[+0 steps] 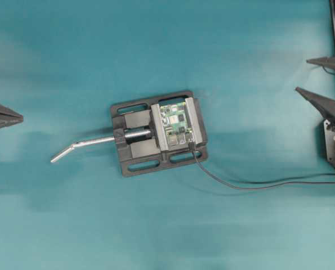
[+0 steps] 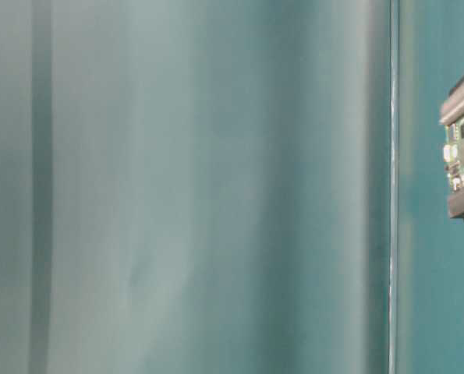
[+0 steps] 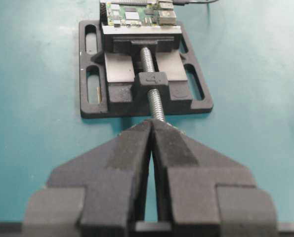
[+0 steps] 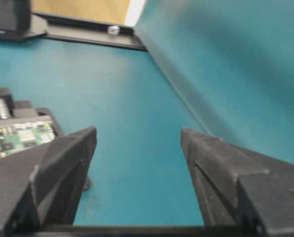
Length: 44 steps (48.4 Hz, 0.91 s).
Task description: Insert the USB into the fixed PCB.
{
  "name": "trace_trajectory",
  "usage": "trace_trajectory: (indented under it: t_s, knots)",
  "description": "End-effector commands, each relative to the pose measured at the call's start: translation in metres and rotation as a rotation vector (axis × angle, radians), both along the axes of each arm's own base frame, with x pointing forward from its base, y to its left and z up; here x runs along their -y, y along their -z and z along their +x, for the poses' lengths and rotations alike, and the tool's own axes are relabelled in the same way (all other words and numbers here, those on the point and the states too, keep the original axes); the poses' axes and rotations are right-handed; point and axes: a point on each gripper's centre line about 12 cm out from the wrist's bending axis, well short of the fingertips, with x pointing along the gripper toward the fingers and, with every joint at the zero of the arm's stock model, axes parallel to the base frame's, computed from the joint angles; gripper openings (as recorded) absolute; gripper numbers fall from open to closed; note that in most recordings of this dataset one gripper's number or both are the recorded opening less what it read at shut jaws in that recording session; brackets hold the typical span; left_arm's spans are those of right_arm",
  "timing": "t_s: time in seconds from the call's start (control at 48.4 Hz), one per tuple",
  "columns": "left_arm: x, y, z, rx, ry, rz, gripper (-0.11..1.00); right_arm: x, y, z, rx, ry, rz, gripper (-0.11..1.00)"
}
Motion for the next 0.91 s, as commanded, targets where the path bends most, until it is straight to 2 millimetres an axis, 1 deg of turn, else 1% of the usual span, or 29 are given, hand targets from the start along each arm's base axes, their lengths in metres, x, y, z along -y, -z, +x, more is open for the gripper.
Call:
trace_trajectory:
  t_s: [0.0, 0.269, 0.434, 0.661, 0.889]
  knots:
    - [0.0, -0.009, 0.002, 0.02, 0.001, 0.001, 0.01, 0.001, 0.0, 0.001, -0.009, 0.011, -0.005, 0.77]
    - [0.0, -0.009, 0.002, 0.02, 0.001, 0.003, 0.01, -0.004, 0.005, 0.003, -0.036, -0.036, -0.001, 0.77]
    - [0.0, -0.009, 0.002, 0.02, 0.001, 0.003, 0.01, -0.004, 0.007, 0.002, -0.039, -0.035, -0.001, 0.77]
    - [0.0, -0.009, 0.002, 0.02, 0.003, 0.003, 0.01, -0.003, 0.014, 0.0, -0.044, -0.032, -0.002, 0.77]
    - [0.0, -0.009, 0.002, 0.02, 0.001, 0.003, 0.01, -0.004, 0.011, -0.003, -0.007, -0.038, -0.001, 0.77]
